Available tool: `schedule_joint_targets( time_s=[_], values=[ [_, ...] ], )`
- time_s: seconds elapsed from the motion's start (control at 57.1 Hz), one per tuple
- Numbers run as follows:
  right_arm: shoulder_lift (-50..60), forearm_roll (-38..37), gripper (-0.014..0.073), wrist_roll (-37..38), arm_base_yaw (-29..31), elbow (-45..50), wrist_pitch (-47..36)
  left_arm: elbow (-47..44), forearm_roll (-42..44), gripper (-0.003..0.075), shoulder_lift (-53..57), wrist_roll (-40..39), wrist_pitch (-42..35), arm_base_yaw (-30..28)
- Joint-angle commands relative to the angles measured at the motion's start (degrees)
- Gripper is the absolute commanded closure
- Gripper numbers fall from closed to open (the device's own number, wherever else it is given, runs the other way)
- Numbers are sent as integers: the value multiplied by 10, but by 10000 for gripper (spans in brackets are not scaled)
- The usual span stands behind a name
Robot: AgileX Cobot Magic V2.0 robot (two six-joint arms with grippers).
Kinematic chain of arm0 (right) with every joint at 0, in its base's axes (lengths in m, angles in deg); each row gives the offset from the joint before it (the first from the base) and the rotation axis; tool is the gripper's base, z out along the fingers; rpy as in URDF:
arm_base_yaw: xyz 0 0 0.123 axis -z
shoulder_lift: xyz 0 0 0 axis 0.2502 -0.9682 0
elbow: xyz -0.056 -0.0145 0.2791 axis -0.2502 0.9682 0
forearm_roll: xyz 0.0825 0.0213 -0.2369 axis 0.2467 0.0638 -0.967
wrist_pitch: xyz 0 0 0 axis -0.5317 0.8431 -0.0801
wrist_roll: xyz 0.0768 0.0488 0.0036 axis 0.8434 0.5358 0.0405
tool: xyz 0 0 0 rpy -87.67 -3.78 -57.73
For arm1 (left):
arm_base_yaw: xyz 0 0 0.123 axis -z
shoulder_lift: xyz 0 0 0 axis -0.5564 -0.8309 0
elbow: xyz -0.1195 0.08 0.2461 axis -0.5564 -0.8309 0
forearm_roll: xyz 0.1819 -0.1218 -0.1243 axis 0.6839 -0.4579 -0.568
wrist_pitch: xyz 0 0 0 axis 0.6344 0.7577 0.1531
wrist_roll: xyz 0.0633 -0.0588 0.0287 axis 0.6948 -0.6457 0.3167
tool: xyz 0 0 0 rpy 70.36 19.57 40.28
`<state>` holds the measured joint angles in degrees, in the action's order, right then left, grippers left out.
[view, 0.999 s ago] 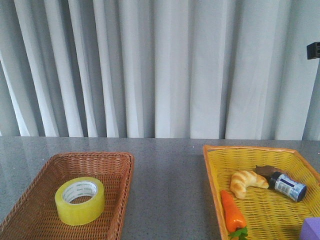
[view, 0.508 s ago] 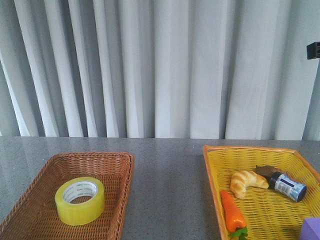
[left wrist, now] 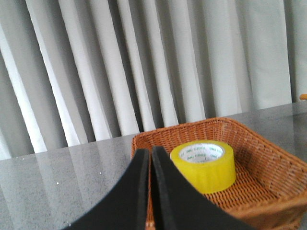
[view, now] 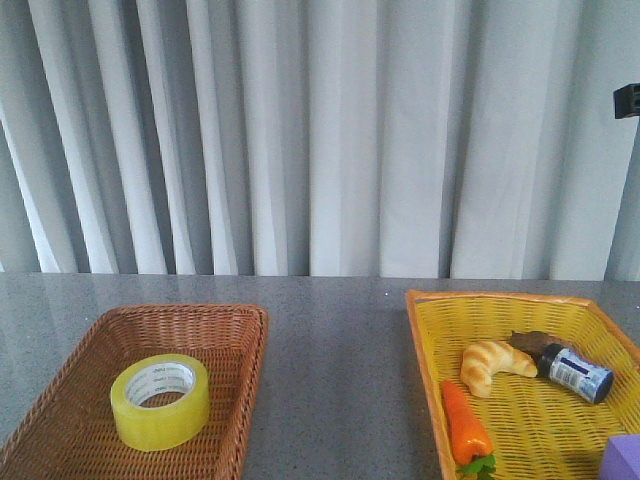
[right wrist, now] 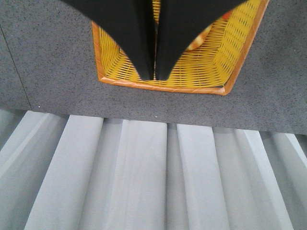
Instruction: Transfer tape with both arms
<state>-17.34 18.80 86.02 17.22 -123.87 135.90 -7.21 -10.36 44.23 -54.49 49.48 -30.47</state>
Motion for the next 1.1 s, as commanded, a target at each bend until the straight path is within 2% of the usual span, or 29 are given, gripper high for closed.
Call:
schedule_joint_targets(
  time_s=[0.0, 0.105, 0.175, 0.368, 1.086],
  values=[
    [18, 0, 601, -4, 3, -13, -40, -22, 0, 727, 35, -4, -52, 2],
    [18, 0, 601, -4, 3, -13, -40, -61, -4, 727, 75, -5, -54, 2],
    [18, 0, 601, -4, 3, -13, -40, -61, 0, 727, 94, -4, -14, 2],
    [18, 0, 601, -4, 3, -13, -40, -61, 11, 727, 93, -4, 15, 2],
    [18, 0, 601, -4, 3, -13, -40, -61, 8, 725, 92, -4, 16, 2]
  ],
)
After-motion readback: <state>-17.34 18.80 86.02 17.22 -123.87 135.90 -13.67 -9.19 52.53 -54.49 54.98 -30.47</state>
